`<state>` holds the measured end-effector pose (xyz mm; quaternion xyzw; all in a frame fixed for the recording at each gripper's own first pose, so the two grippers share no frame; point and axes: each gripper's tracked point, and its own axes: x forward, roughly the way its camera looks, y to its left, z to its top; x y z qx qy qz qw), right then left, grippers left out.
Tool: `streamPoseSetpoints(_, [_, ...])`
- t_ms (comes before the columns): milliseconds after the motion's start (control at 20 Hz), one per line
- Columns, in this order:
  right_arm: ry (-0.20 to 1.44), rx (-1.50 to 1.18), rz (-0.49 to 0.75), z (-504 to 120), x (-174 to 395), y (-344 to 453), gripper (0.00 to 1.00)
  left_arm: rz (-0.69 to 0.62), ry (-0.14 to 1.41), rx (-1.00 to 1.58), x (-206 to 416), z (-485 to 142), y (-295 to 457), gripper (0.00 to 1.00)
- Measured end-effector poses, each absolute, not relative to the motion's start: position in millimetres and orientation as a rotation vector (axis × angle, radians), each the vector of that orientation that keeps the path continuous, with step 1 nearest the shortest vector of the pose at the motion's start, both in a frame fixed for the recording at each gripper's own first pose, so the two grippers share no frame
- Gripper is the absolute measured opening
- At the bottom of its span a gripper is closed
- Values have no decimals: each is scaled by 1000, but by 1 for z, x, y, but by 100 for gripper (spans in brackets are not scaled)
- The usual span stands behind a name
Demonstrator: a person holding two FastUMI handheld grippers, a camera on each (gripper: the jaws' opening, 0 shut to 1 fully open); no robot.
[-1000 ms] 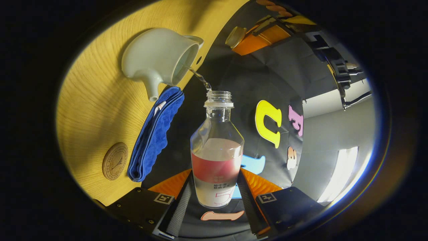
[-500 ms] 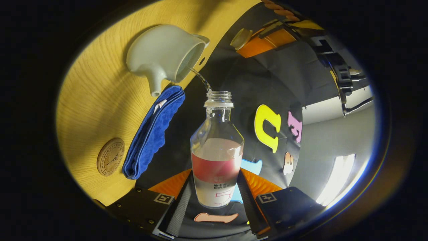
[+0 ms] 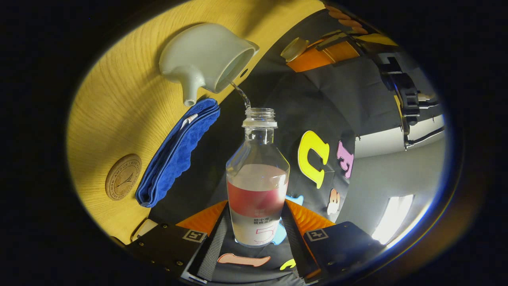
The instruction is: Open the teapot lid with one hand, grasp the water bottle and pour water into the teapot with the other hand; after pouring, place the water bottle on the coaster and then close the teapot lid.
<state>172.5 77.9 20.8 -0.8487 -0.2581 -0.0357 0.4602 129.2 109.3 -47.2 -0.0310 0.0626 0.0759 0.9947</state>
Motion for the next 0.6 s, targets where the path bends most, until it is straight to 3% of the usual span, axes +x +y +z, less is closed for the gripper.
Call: streamPoseSetpoints(600, [-735, -2167, -94, 22, 166, 86, 76, 154, 125, -60, 128, -46, 110, 14])
